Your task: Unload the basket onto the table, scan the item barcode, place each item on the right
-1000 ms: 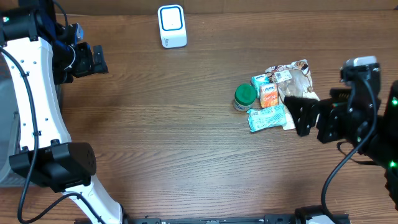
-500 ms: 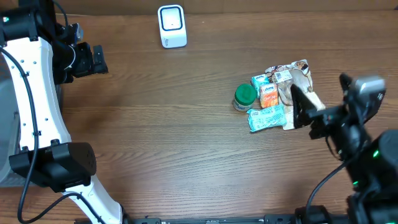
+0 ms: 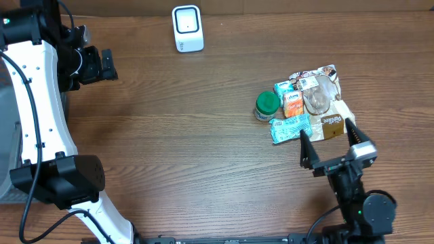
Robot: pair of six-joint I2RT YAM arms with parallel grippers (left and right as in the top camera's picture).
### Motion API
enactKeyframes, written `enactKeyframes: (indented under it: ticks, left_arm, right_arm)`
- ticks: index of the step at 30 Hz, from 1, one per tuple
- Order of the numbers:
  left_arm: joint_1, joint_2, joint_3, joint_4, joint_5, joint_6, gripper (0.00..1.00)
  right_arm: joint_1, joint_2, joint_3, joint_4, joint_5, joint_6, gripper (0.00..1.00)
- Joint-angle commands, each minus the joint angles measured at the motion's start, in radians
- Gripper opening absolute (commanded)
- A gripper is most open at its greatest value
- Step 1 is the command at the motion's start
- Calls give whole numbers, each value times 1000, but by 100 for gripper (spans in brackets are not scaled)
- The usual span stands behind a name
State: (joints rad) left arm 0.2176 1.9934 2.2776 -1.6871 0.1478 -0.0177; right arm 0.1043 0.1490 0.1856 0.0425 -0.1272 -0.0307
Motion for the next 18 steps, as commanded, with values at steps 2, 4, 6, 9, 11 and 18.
enactKeyframes:
  ticks: [2, 4, 6, 9, 11, 18]
  left_arm:
    - [-5, -24, 20, -3, -2, 18, 100]
    - [-5, -24, 20, -2, -1, 18, 99]
    - [-5, -24, 20, -2, -2, 18, 100]
    - [-5, -24, 20, -2, -2, 18, 100]
    - [-5, -24, 20, -2, -2, 18, 100]
    - [-5, -24, 20, -2, -2, 18, 99]
  right_arm:
    - [-5, -91, -92, 13, -24, 0, 100]
    - [-5, -126, -121, 12, -28, 0, 100]
    - [-5, -147, -148, 17, -31, 0, 100]
    - [-5, -147, -179, 12, -31, 0, 100]
    - [-5, -147, -178, -35, -31, 0, 100]
    - [-5, -147, -178, -112, -31, 58, 100]
